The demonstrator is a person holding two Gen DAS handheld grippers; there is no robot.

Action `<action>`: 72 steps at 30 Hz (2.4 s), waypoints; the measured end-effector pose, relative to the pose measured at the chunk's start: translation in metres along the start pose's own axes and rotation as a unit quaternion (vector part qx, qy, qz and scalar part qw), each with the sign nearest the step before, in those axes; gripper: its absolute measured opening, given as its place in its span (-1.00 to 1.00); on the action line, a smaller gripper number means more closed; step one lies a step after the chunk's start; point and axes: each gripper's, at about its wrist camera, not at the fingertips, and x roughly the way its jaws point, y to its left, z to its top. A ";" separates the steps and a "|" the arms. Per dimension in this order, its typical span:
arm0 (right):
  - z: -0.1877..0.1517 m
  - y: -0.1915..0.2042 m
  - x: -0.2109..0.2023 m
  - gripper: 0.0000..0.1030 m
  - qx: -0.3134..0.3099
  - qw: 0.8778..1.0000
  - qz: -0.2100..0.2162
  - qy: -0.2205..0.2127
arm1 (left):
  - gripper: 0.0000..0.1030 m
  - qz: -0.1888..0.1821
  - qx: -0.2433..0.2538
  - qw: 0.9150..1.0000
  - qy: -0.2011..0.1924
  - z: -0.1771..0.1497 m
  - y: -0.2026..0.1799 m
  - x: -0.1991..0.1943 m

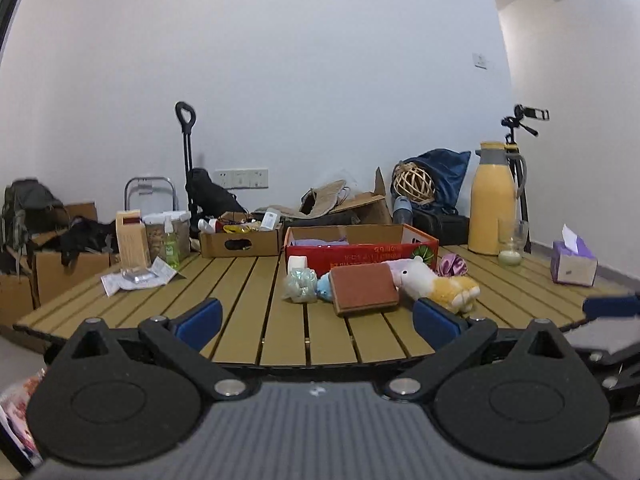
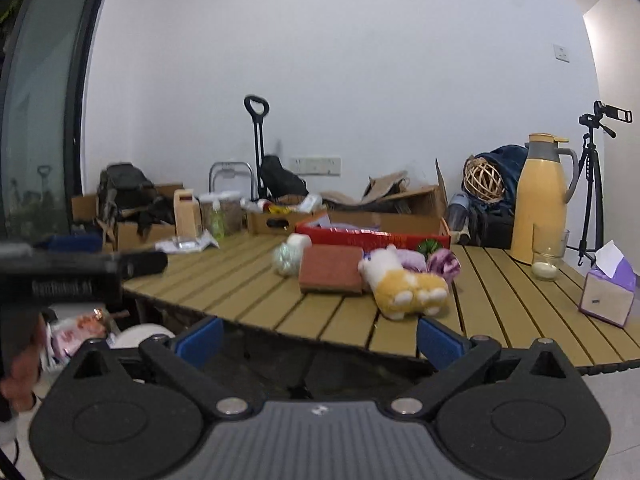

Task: Organize soft objects
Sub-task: 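Move the right tool to the white-and-yellow plush toy, then grasp the white-and-yellow plush toy with the right tool and lift, then lower the plush toy into the cardboard box and open the right tool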

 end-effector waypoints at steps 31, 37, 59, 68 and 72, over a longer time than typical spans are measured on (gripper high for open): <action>-0.007 -0.217 0.262 0.05 0.358 0.929 0.028 0.092 | -0.11 -0.229 -0.056 0.952 0.195 0.035 -0.081 0.332; 0.009 -0.222 0.235 0.06 0.304 0.952 -0.025 0.033 | -0.08 -0.281 -0.125 0.920 0.243 0.017 -0.082 0.305; 0.022 -0.159 0.232 -0.10 0.286 0.957 -0.020 0.046 | -0.21 -0.270 -0.178 0.931 0.170 0.035 -0.068 0.303; 0.138 -0.200 0.336 -0.10 0.245 0.964 0.039 0.093 | -0.21 -0.216 -0.217 0.939 0.154 0.114 -0.047 0.420; 0.168 -0.221 0.409 -0.09 0.233 0.961 0.046 0.142 | -0.21 -0.187 -0.240 0.934 0.189 0.111 -0.039 0.485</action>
